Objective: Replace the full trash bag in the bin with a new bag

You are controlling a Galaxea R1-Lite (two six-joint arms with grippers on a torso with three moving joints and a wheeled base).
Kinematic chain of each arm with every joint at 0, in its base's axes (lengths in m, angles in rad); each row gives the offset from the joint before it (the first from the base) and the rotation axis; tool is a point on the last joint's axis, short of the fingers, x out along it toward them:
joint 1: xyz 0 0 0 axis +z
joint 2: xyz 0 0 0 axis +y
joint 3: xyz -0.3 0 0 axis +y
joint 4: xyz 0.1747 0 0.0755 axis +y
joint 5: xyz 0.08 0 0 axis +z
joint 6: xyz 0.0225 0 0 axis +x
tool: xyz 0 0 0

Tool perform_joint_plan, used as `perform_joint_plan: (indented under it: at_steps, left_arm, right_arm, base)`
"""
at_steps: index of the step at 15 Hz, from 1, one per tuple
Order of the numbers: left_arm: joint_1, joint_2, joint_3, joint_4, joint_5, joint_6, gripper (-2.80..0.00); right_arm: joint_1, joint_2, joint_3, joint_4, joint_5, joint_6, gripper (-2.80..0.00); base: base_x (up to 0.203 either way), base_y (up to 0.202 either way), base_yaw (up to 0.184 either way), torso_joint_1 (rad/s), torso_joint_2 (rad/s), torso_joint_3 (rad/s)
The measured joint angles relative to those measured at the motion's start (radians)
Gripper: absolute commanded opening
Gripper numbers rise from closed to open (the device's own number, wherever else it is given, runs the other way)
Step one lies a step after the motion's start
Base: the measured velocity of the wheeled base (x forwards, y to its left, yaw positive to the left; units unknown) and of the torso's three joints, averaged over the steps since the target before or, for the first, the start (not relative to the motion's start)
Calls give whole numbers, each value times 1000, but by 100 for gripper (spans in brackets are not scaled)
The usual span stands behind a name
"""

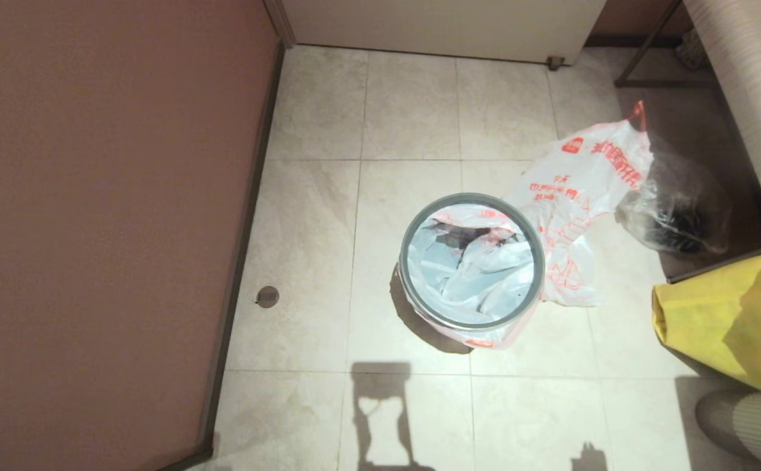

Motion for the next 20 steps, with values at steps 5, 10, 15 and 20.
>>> perform_joint_plan:
  at_steps: [5,10,15,20]
  left_arm:
    - [0,-1,0,-1,1,-8,-280]
    - [0,-2,0,-1,1,-7,-280]
    - [0,-2,0,0,2,-7,-280]
    - [0,-2,0,-1,2,-7,-280]
  right_arm:
    - [0,0,0,-1,-1,6,-280]
    - [0,0,0,-1,-1,6,-280]
    - [0,0,0,-1,-1,6,-280]
    - [0,0,0,-1,-1,6,-280]
  base:
    - [0,0,0,0,0,0]
    - [0,0,0,0,0,0]
    - [0,0,0,0,0,0]
    - [0,0,0,0,0,0]
